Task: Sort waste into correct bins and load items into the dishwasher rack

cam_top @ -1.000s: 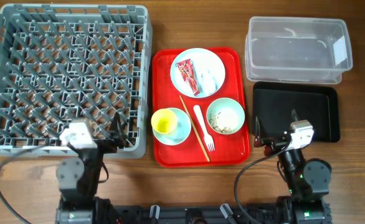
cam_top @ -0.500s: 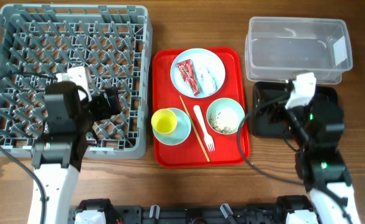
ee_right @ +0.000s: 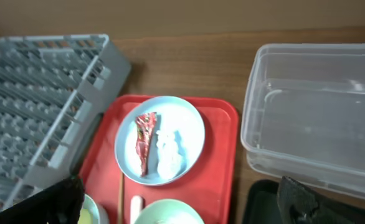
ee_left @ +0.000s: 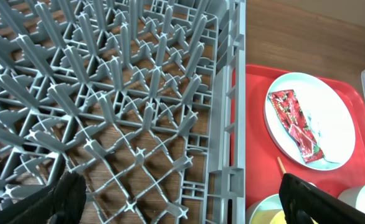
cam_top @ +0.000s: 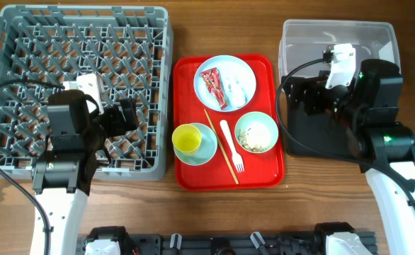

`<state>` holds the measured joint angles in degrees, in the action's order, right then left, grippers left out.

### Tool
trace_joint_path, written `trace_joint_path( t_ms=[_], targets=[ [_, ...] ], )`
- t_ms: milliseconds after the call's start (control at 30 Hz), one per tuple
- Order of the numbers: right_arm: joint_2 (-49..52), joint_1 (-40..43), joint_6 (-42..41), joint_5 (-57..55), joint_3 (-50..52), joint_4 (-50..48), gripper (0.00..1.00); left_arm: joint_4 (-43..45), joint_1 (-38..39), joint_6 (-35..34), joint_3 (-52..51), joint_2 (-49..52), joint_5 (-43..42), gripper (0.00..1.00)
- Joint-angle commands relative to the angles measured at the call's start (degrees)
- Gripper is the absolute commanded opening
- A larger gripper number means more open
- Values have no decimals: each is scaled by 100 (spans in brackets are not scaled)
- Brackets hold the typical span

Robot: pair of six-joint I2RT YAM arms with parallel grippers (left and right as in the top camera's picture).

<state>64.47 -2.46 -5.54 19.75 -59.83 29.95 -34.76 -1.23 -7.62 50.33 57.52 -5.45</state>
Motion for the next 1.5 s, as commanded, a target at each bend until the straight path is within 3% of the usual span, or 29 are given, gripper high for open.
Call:
trace_joint_path(
  t_ms=[0, 233, 567, 833, 1100, 1333, 1467],
  targets=[
    [7, 0, -365, 173, -109, -208, 100, -24, 0, -15, 133, -57, -72, 100],
    [487, -389, -345, -140, -737, 98, 100, -24, 0, -33, 133, -57, -72, 100],
    [2651, -1351, -195, -916, -2527, 719, 98, -22, 0, -33, 133, -57, -72, 100],
    [4470, -1987, -527, -1388, -2538, 678, 78, -22, 0, -33, 133, -52, -72, 100],
    [5464, -1987, -1117, -1386, -2522, 704, 60, -24, 0, -33, 133, -52, -72, 100],
    [5515, -1987, -1305, -1652, -2522, 837, 36, -24, 0, -33, 133, -52, -72, 100],
    [5499, -1987, -1309, -1655, -2524, 929, 11, -26, 0, -33, 133, -52, -72, 100]
  ],
)
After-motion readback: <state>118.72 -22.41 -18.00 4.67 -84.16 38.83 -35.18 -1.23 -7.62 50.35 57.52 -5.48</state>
